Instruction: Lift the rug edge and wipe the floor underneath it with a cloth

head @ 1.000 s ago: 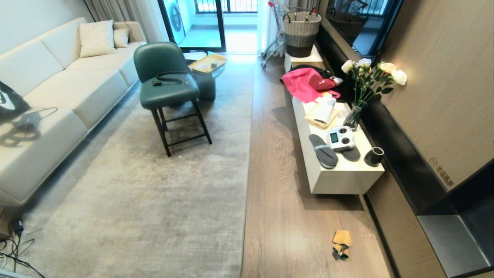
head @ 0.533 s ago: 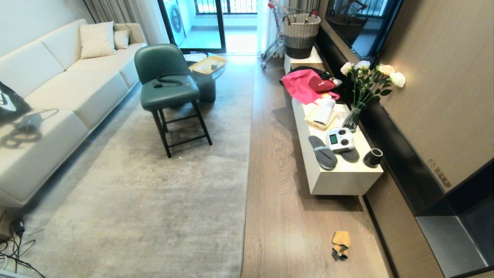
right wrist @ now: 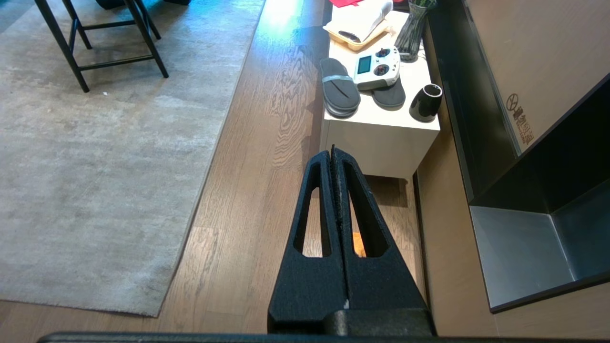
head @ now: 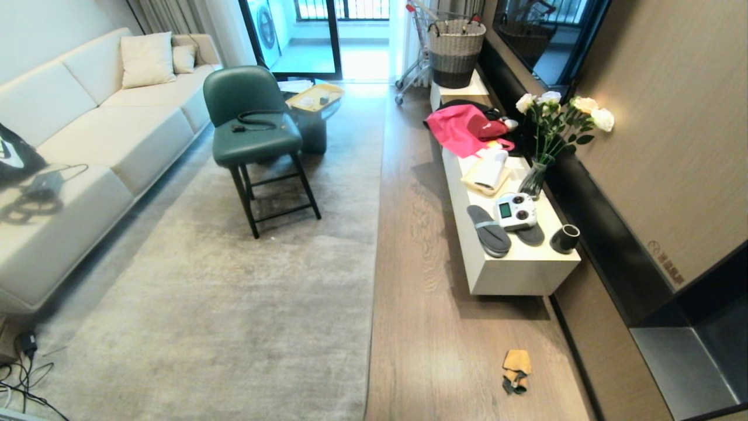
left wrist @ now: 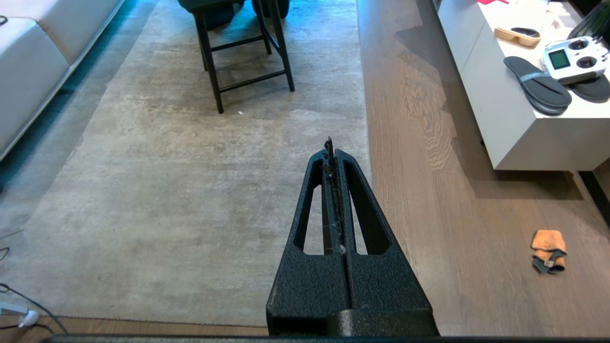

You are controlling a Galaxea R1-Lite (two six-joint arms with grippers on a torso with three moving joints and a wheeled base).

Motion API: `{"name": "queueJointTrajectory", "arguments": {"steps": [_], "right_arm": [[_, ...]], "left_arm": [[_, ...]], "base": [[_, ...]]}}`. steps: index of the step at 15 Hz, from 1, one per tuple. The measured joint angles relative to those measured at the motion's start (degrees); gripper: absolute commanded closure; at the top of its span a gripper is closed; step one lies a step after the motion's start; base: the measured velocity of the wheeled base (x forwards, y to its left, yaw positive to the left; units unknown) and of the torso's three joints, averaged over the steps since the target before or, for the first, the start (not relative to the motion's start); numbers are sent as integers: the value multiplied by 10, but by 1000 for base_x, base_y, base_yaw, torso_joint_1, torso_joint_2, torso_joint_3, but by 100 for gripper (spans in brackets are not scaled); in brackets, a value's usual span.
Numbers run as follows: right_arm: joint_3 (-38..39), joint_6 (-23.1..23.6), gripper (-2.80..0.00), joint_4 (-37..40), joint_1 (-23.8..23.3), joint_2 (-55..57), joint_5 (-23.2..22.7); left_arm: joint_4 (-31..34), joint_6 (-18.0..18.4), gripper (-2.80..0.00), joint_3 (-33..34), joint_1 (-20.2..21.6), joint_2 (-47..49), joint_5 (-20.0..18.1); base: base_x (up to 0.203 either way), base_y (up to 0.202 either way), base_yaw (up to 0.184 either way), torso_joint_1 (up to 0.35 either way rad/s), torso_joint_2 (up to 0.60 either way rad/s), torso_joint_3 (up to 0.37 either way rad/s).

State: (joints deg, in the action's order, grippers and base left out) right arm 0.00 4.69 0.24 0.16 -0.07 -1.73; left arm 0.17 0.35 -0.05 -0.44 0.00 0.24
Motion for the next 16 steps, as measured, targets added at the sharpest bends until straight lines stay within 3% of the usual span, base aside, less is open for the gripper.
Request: {"name": "queueJointTrajectory", "arguments": {"steps": [16], "right_arm": [[0, 0, 0, 0, 0, 0, 0]], "left_arm": [[0, 0, 0, 0, 0, 0, 0]], "base": [[0, 0, 0, 0, 0, 0]]}}
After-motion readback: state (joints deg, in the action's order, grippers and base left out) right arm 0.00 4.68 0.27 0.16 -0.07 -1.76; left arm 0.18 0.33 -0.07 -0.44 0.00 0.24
